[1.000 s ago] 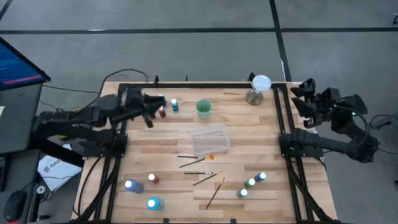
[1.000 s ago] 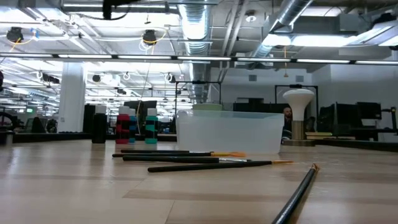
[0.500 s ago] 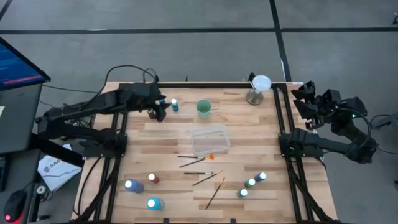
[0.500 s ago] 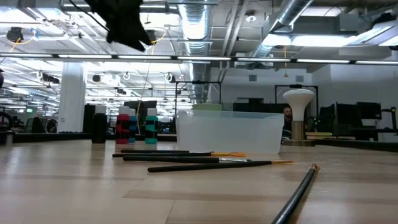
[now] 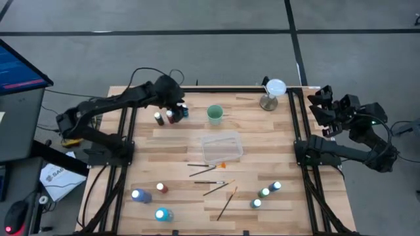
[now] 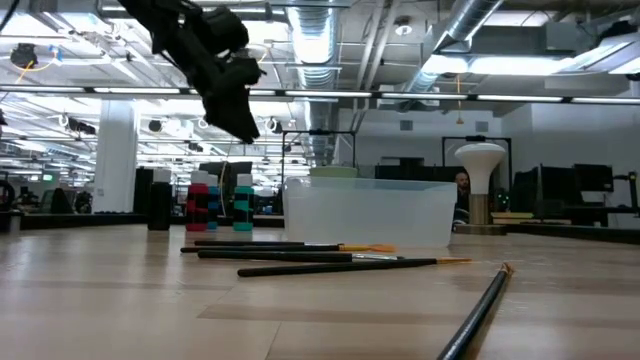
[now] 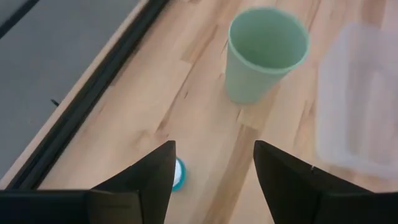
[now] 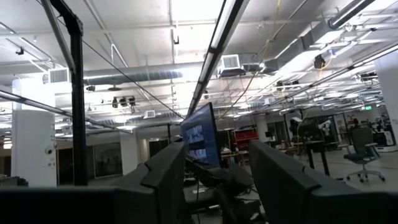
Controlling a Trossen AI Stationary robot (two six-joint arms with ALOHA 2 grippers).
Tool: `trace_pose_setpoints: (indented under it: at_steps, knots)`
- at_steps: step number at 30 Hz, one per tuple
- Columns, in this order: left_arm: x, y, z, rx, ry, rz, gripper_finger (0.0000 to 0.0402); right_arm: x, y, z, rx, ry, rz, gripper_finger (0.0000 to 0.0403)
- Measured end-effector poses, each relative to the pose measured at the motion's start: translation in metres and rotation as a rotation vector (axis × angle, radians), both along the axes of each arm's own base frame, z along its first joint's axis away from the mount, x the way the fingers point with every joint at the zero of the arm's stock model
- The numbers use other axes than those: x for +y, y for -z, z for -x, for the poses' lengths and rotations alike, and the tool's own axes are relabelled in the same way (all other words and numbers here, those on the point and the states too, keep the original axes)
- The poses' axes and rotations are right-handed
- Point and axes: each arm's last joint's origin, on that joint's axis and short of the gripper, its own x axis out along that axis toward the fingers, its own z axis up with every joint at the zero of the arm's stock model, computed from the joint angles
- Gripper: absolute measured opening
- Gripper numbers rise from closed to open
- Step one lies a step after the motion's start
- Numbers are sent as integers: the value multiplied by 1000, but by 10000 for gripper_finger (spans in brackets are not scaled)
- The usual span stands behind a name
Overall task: Pick & Place Paint Supplies
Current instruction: Put the small light blue paint bottle into the transparent bin
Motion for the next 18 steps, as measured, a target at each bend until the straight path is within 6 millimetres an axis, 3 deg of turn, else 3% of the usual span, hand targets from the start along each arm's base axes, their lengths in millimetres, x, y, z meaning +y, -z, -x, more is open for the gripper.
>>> trace_pose_setpoints:
  at_steps: [18]
  knots:
    - [18,37,-14,160,55,-56,214,-1,4,-3,30,1,-11,172]
